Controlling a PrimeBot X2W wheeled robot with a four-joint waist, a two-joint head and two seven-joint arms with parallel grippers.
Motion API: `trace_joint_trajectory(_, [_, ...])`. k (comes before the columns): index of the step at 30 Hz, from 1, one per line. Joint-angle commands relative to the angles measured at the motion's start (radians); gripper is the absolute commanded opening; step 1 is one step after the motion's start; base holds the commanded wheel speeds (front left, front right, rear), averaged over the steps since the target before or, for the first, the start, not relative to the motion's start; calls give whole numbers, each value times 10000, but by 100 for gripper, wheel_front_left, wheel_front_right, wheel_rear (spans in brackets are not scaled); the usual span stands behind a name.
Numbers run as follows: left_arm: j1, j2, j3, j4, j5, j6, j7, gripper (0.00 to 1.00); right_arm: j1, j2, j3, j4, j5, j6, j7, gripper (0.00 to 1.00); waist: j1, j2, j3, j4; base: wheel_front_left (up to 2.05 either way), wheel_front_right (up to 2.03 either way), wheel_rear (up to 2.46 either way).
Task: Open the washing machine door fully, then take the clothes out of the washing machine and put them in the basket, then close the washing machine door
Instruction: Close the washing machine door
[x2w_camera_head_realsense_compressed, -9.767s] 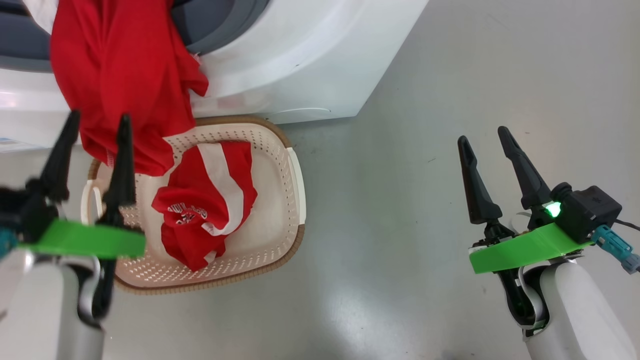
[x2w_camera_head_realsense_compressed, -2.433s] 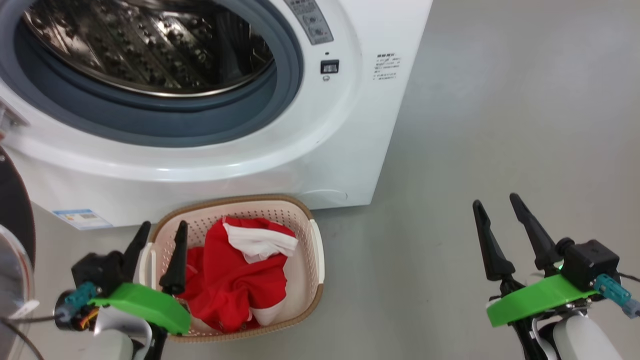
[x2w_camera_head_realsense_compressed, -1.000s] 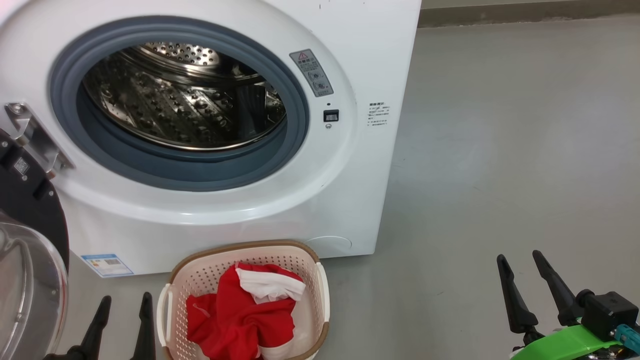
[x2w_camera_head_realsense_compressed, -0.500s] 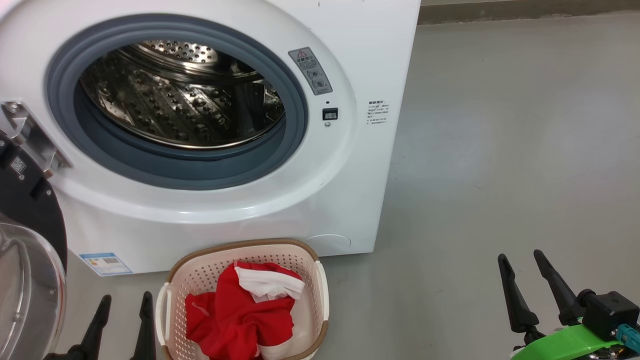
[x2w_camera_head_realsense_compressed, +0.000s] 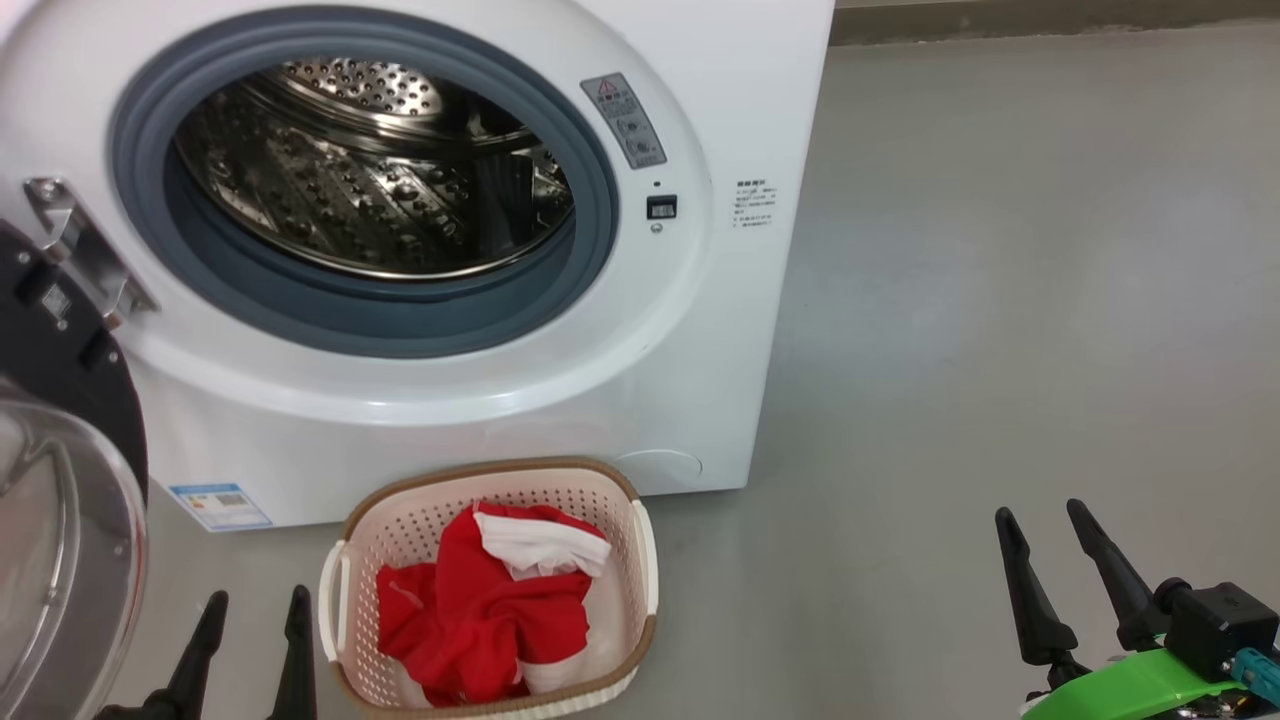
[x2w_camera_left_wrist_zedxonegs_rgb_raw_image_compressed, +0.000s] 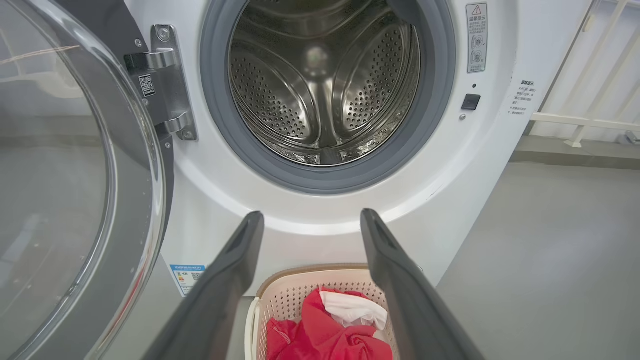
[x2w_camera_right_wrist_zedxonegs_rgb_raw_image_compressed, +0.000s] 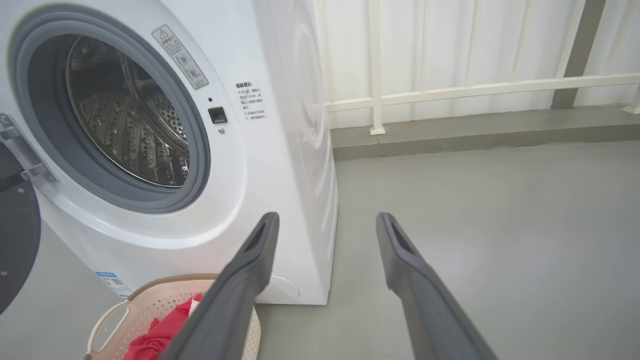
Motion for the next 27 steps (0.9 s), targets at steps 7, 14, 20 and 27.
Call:
trace_joint_trajectory(7, [-236, 142, 217, -135, -60, -54, -122, 100, -119, -189, 188, -220, 41, 63, -63, 100, 0, 0, -61, 27, -125, 124, 2])
trace_joint_trajectory(14, [-246, 175, 130, -84, -79, -54, -122, 100, -79, -216, 200, -215, 60, 63, -63, 100, 0, 0, -95, 68, -43, 43, 0])
trace_joint_trajectory(20, [-244, 185, 100, -76, -127, -54, -122, 100, -66, -214, 216, -218, 55, 63, -63, 100, 0, 0, -89, 112, 0, 0, 0])
trace_joint_trajectory(27, [-382, 103, 184, 88, -271, -54, -122, 100, -170, -157, 309, -213, 33, 63, -63, 100, 0, 0, -24, 432, 0, 0, 0])
